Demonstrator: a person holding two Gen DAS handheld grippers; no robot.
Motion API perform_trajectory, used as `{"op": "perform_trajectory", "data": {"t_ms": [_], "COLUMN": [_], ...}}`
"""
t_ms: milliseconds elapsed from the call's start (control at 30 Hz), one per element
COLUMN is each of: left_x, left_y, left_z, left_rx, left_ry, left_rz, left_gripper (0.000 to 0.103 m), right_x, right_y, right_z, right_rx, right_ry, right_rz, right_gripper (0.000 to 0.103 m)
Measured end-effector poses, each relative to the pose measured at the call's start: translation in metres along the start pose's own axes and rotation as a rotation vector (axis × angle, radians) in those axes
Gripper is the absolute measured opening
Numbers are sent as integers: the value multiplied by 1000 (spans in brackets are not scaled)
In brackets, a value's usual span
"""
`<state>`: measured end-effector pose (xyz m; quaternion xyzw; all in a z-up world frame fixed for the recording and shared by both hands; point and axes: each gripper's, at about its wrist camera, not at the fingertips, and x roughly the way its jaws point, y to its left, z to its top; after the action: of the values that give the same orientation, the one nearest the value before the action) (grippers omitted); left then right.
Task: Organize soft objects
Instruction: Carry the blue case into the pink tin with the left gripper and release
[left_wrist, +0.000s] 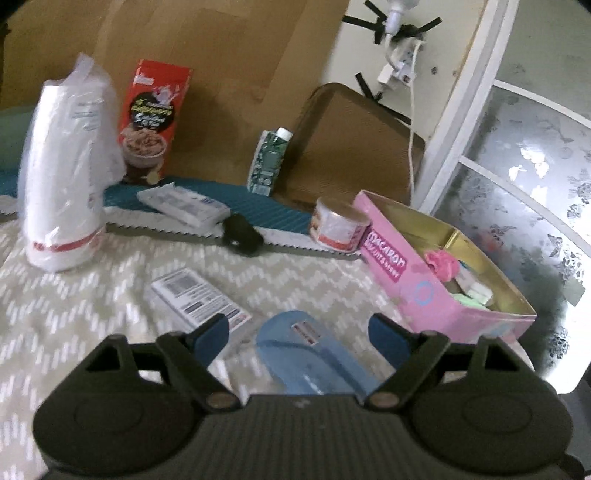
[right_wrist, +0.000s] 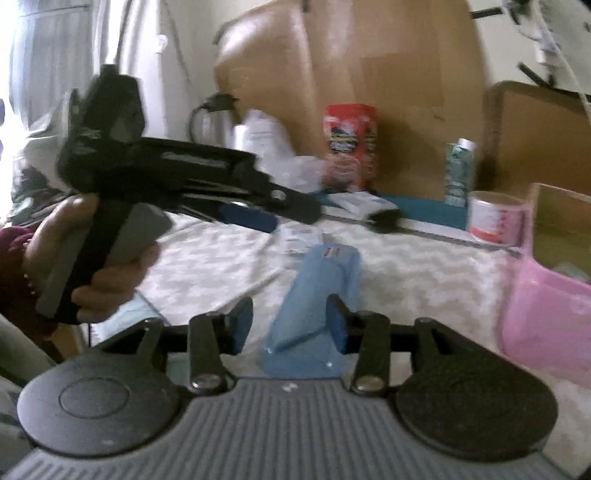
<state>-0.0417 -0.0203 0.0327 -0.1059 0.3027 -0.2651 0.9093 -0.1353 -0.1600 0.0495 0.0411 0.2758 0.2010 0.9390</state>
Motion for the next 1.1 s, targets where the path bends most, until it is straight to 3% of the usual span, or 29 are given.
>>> {"op": "perform_trajectory", "data": {"t_ms": [67,133,167,200,400,467,567,667,867,1100], "left_x": [-4,-1,3,9,35,37,36,30,24,78], "left_y": [4,5,5,5,2,-4,-18,-24,-64,-131], "left_z": [-1,-1,-1,-3,-18,-24,-29,-23,18,55], "left_rx": [-16,-40,-49,-58,-143,-143,-81,-66,46,145], "left_ry": [9,39,62,85,191,185,167,138,34,39], "left_rz": [-7,-25,-37,-53,-124,-135,-86,-84,-160,-289], "left_gripper": [86,86,86,86,86,85,74,67,67,68], "right_x": [-2,-11,-12,-15,-1,9,16,14,-15,-60], "right_y": [2,-1,-2,-7,-23,-21,-16,-16,-19,-62], "right_z": [1,-2,-3,-7,-18,-20,-23,-23,-3,15], "right_rx": [-24,-28,-21,-17,71,81,50,50,-22,-12], "right_ry": [-13,-36,-43,-45,40,65,55,47,-98,-195], "right_rz": [-12,-33,-54,-52,-2,-15,-38,-56,-159,-356], "right_gripper": [55,67,80,82,83,81,61,61,61,61]}}
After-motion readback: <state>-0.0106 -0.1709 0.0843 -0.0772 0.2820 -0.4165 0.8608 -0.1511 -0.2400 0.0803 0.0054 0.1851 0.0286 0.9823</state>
